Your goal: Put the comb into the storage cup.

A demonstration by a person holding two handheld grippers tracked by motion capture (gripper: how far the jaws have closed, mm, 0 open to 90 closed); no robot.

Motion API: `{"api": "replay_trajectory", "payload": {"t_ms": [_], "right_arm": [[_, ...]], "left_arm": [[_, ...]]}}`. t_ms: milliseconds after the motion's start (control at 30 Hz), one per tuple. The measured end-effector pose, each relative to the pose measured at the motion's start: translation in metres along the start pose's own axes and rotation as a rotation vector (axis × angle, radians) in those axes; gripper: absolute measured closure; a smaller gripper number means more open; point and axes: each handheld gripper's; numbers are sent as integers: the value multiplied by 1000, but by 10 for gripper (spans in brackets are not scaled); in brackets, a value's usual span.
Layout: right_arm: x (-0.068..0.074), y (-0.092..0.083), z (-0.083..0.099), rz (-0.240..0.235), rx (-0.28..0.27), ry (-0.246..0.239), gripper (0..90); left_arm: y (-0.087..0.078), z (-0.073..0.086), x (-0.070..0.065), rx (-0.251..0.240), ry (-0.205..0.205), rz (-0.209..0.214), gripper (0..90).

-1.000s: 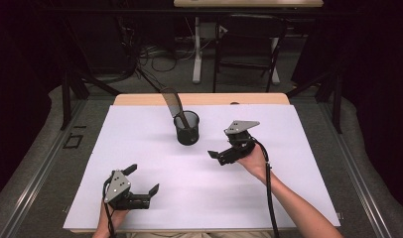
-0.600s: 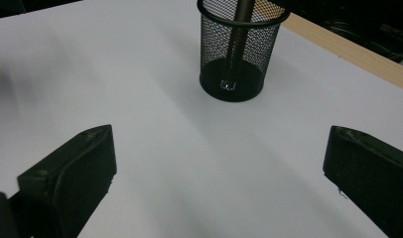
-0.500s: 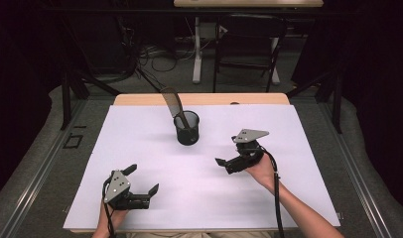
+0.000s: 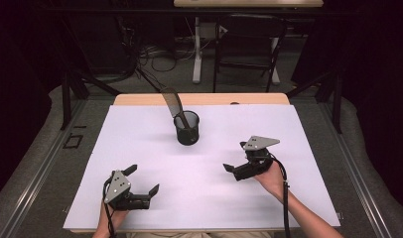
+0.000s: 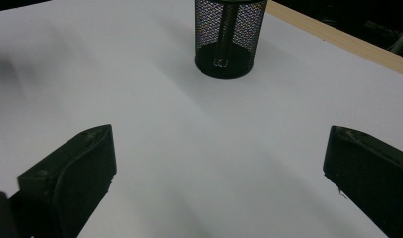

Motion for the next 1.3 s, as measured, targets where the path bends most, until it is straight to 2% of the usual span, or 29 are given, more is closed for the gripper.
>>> {"api": "replay_trajectory", "payload": {"t_ms": [433, 733, 1067, 1300], "right_arm": [[4, -21, 18, 32, -10, 7, 0], [11, -28, 34, 51, -1, 2, 0], [14, -38, 50, 80, -16, 33, 0], [16, -44, 59, 104, -24, 34, 0]], "left_arm": [[0, 0, -1, 5, 1, 1, 1], [1, 0, -1, 9, 0, 3, 1], [0, 0, -2, 9, -3, -1, 1], [0, 0, -3, 8, -4, -1, 1]]}}
Point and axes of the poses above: each handheld gripper's, and its own axes: y roughly forward along the jaws, z roughly out of its underside, x roughly to its left, and after that the axes turned 10 degrees about x, right-handed
